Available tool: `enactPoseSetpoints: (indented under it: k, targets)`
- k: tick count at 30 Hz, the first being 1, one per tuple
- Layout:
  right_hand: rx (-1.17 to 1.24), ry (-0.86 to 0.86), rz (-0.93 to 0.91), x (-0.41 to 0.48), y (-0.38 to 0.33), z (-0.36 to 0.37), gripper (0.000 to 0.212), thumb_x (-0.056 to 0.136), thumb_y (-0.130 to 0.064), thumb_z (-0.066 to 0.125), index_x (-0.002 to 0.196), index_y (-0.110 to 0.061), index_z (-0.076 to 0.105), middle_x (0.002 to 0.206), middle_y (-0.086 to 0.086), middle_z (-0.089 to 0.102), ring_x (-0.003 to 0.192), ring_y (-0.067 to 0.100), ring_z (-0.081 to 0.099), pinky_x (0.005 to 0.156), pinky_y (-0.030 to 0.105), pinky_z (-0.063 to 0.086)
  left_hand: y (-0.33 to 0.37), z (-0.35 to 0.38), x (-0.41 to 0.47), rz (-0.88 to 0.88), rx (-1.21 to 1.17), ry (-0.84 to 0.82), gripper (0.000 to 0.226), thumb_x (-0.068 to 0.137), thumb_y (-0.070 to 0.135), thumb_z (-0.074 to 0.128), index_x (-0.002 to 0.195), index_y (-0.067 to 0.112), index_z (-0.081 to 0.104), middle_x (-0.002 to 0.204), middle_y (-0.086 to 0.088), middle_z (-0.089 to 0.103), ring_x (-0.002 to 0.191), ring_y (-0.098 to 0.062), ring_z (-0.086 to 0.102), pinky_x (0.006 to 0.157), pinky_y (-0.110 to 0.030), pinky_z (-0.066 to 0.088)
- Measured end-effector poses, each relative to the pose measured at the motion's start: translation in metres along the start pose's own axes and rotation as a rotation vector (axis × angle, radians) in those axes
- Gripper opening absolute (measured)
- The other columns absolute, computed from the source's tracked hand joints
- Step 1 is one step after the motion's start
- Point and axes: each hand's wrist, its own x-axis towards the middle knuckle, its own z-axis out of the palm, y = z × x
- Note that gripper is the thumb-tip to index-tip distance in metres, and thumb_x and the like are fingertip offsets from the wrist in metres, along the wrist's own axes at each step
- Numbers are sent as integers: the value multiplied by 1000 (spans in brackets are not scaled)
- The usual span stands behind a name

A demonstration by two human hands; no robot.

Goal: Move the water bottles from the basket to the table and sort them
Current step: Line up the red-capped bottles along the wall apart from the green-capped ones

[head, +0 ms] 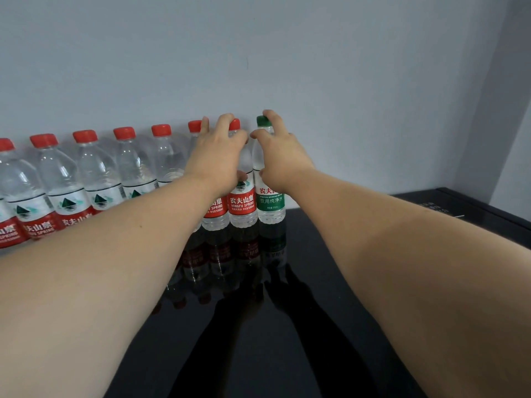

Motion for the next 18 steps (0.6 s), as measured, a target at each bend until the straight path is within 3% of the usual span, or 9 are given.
enactPoseSetpoints:
  k: [7,14,16,18]
  targets:
    - [-6,0,5,5,0,3,76,81,3,72,148,-22,45,171,0,-3,129,36,49,93,35,49,-5,6,4,16,8,7,71,79,25,88,139,17,50,165,-8,15,151,-53,9,119,-58,28]
    - [20,-8,-17,5,8,6,80,83,2,72,150,-27,40,171,-6,-9,130,34,49,86,35,50,-6,5,4,31,47,0,79,82,32,86,147,19,42,166,-8,13,152,-52,7,119,-57,27]
    - [65,-16,-27,5,9,5,84,83,3,72,153,-29,38,172,-7,-12,131,32,51,86,35,52,-4,2,1,37,71,13,85,83,35,84,151,18,36,167,-9,12,151,-53,10,123,-55,19]
    - [143,-17,-38,3,10,2,87,83,1,73,155,-31,36,172,-7,-13,142,32,44,96,40,53,0,-3,-2,49,108,27,91,85,36,82,155,15,28,169,-14,8,151,-49,18,125,-49,5]
